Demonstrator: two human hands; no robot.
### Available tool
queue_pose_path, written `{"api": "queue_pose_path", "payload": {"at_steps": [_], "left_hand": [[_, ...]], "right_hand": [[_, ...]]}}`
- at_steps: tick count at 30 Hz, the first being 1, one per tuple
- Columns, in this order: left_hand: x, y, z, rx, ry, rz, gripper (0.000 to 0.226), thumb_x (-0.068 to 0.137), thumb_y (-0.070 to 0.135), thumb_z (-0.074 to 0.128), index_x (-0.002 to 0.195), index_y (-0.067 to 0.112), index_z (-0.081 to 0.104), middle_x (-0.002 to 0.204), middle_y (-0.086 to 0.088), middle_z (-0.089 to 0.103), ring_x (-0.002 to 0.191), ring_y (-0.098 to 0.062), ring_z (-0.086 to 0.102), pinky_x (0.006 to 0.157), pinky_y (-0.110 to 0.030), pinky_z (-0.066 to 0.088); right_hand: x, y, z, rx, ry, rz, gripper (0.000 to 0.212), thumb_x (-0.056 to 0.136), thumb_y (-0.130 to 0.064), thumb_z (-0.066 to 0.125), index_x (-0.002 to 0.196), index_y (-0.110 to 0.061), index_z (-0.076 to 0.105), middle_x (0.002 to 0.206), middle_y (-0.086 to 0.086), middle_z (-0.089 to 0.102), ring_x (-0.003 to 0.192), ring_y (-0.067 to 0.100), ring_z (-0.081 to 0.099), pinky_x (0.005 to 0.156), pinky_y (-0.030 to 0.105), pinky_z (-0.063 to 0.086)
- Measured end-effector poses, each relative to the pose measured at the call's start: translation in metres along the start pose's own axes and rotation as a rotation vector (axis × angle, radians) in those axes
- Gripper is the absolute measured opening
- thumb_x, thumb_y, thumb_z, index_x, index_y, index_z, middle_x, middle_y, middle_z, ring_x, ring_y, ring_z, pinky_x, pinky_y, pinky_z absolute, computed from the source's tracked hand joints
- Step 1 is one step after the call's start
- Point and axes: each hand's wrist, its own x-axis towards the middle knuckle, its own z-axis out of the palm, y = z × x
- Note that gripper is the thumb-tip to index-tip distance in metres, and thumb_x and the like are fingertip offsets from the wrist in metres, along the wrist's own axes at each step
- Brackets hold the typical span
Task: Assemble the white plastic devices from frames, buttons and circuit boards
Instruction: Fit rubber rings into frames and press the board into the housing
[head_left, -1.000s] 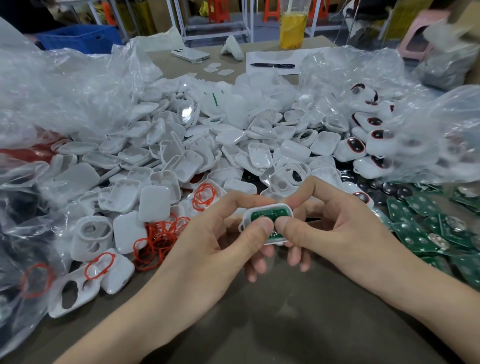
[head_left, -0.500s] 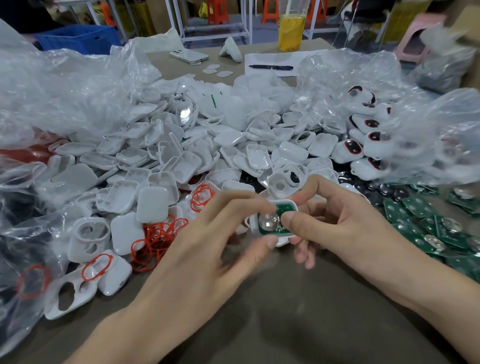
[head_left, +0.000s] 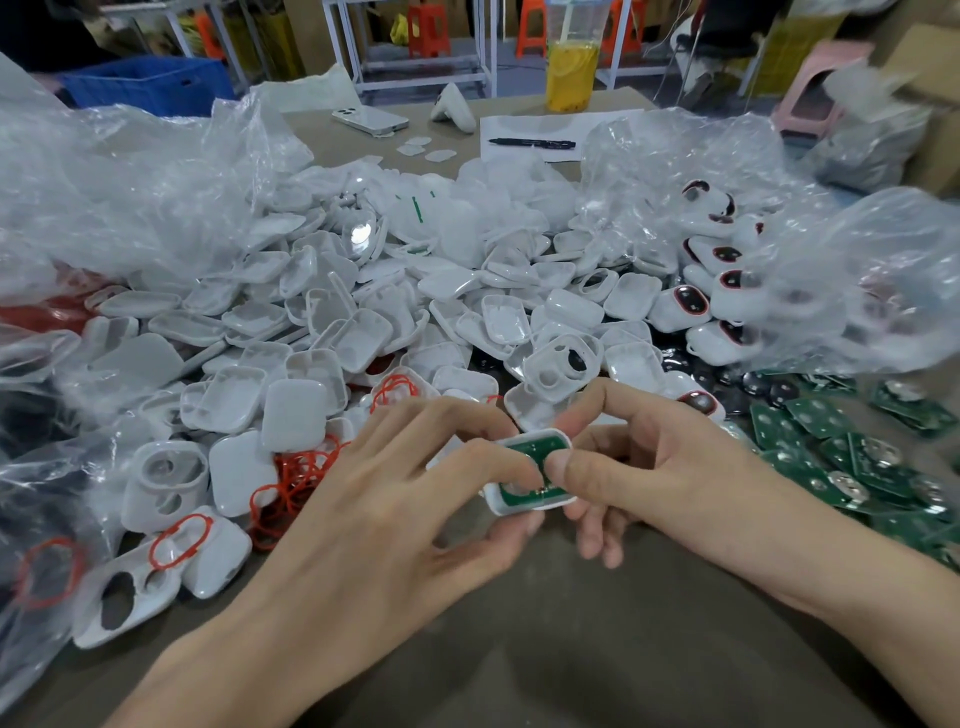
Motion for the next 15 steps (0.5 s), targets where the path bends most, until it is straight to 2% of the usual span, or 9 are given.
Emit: {"api": "queue_pose_path", "payload": {"at_steps": [3,6,10,15], "left_hand": [[-0.002,-0.0002,-0.001,-0.047,-0.053,-0.06,0.017,0.089,0.038,0.069,0.099,0.025,0.07,0.111,0.013,0.062,0.102,-0.013,0.059,0.092,-0.03,0.044],[-0.0037,-0.0008,0.0015,-0.013,-0.14,-0.047,0.018,0.088,0.044,0.066,0.099,0.029,0.068,0.111,0.017,0.062,0.108,-0.008,0.057,0.095,-0.027,0.041],[-0.0047,-0.0034,0.005,0.038,-0.23,-0.009,0.018,0.09,0.048,0.063,0.101,0.033,0.064,0.111,0.019,0.059,0.109,-0.005,0.054,0.095,-0.03,0.04],[-0.0101,-0.0003,0.0038,0.046,-0.231,0.014,0.017,0.09,0.048,0.062,0.099,0.033,0.064,0.11,0.018,0.06,0.107,-0.006,0.056,0.094,-0.029,0.04]], "right_hand": [[0.0014,-0.0013,-0.001,-0.076,0.097,-0.031,0.023,0.08,-0.049,0.071,0.095,-0.032,0.068,0.069,0.005,0.068,0.055,0.02,0.066,0.047,0.024,0.049],[0.0016,-0.002,-0.0049,-0.134,0.205,-0.073,0.019,0.086,-0.048,0.065,0.094,-0.032,0.068,0.07,0.004,0.067,0.053,0.018,0.063,0.042,0.024,0.046],[0.0003,-0.0024,-0.005,-0.196,0.219,-0.092,0.02,0.089,-0.049,0.06,0.094,-0.032,0.069,0.071,0.0,0.067,0.055,0.016,0.062,0.042,0.025,0.045],[-0.0019,-0.0015,-0.0055,-0.231,0.22,-0.117,0.021,0.093,-0.048,0.057,0.095,-0.032,0.07,0.071,0.001,0.066,0.055,0.016,0.062,0.042,0.025,0.046]]}}
